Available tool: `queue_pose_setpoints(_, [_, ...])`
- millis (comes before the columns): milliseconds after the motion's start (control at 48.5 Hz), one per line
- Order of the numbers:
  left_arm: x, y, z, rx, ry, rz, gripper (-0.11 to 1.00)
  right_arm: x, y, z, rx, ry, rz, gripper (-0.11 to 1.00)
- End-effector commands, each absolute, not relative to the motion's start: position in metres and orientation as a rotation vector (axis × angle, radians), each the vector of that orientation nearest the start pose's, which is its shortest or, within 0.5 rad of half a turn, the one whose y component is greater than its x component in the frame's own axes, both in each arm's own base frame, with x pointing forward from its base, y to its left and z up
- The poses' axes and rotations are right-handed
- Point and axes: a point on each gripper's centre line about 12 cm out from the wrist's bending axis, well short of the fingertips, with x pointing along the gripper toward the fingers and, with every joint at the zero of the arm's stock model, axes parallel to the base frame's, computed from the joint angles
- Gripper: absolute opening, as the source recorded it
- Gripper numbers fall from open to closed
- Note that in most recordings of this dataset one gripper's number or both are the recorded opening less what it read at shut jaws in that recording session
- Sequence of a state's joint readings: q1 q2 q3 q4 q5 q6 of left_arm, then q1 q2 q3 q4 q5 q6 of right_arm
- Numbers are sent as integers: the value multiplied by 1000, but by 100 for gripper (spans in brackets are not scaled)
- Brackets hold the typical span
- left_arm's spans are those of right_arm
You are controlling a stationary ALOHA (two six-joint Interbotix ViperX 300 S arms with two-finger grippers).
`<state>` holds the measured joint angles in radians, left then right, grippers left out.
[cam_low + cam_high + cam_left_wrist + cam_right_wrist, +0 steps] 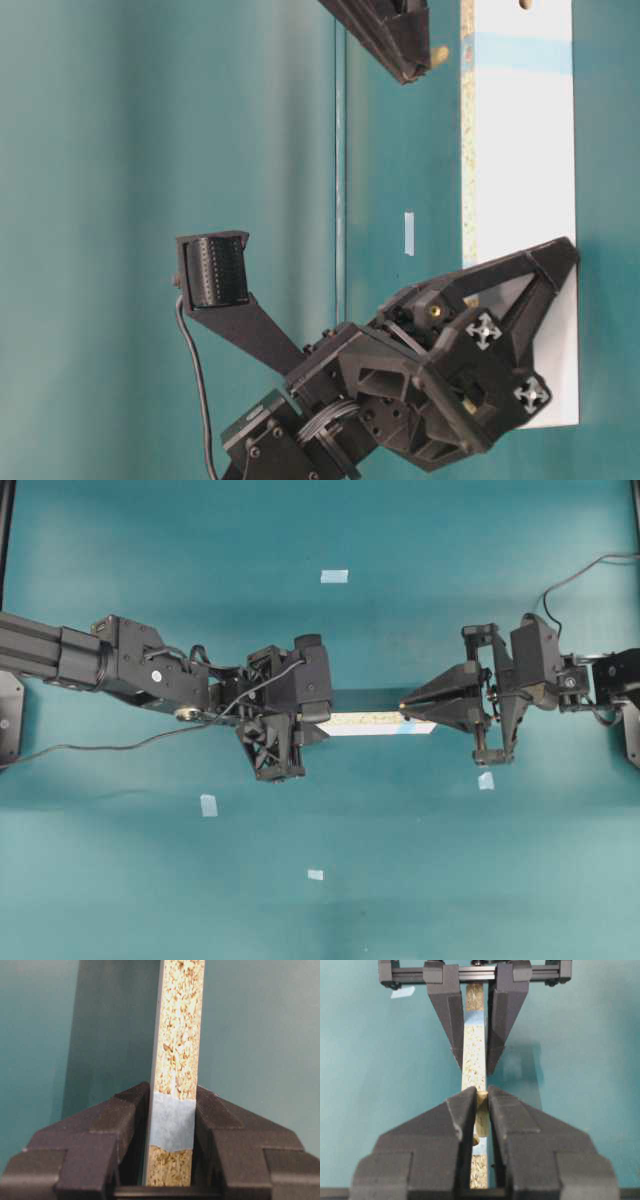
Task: Move the wooden board into place and insert the rod into its hole.
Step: 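Align the dowel tip with the board's end hole using the right gripper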
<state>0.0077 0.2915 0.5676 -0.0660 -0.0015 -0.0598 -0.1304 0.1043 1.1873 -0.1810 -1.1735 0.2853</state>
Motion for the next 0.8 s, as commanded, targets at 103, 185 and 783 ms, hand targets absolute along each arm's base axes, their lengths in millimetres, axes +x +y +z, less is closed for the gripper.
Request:
queue_pose_setpoints(103, [420,0,84,-135,841,61,24,293,-19,121,227,102,26,9])
queue_pose_setpoints(185, [420,-1,84,-135,839,60,24,294,-19,120,226,103,26,9])
queue_pose_setpoints(783, [420,-1,84,-136,839,60,24,295,-12,115,221,125,50,9])
